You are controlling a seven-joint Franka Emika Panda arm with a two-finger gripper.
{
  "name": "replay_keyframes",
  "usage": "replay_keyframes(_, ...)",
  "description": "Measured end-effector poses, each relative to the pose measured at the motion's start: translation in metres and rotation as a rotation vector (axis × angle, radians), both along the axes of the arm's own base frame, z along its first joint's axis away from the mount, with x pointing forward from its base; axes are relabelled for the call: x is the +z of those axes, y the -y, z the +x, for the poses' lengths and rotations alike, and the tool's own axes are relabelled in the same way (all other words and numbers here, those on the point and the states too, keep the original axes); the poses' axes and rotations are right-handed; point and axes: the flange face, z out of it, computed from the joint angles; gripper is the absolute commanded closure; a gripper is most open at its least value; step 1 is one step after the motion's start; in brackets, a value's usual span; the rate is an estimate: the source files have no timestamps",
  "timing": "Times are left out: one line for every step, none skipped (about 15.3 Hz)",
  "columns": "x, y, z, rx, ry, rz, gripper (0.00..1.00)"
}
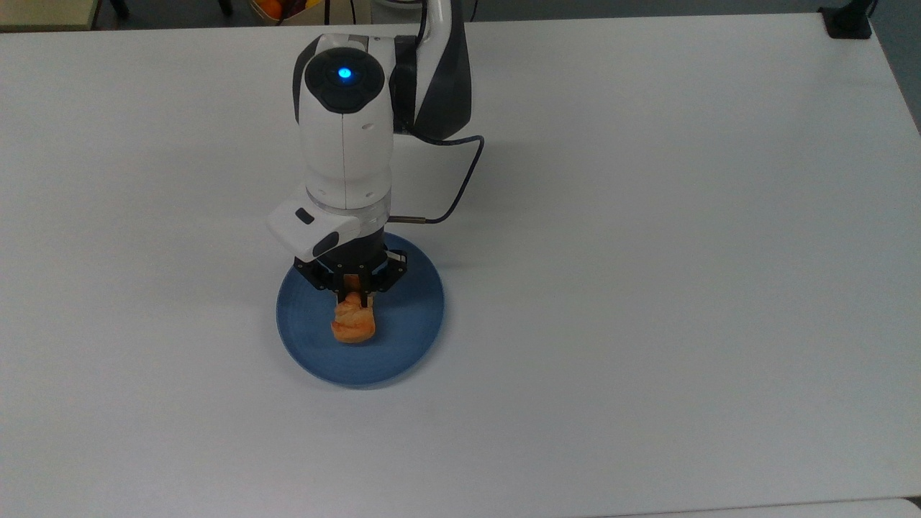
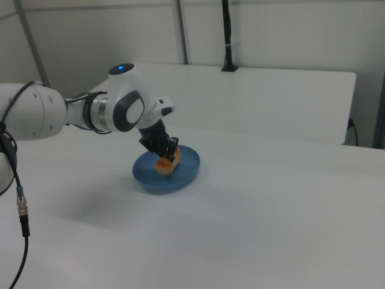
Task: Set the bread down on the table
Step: 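Close the gripper on the orange bread roll, then lift the bread roll off the plate and carry it away from the plate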
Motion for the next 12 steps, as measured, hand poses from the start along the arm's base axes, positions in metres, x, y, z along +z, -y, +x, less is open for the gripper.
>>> replay_keyframes(0.008, 0.000, 0.000, 0.000, 0.011, 0.001, 0.73)
replay_keyframes(0.019, 0.000, -0.001, 0.000, 0.025, 0.003, 0.73)
replay_keyframes(0.033, 0.001, -0.002, -0.002, 0.033, 0.004, 0.73)
replay_keyframes(0.047, 0.001, -0.006, -0.005, 0.029, 0.004, 0.73)
replay_keyframes(0.062, 0.003, -0.010, -0.009, 0.025, 0.005, 0.73)
replay_keyframes(0.077, 0.004, -0.014, -0.013, 0.022, 0.005, 0.73)
replay_keyframes(0.092, 0.006, -0.019, -0.018, 0.022, 0.006, 0.73)
replay_keyframes(0.104, 0.009, -0.023, -0.022, 0.020, 0.007, 0.73)
replay_keyframes(0.114, 0.011, -0.028, -0.027, 0.017, 0.007, 0.73)
replay_keyframes(0.122, 0.012, -0.033, -0.029, 0.012, 0.008, 0.73)
replay_keyframes(0.131, 0.013, -0.039, -0.031, 0.008, 0.009, 0.73)
replay_keyframes(0.140, 0.014, -0.046, -0.030, 0.001, 0.010, 0.73)
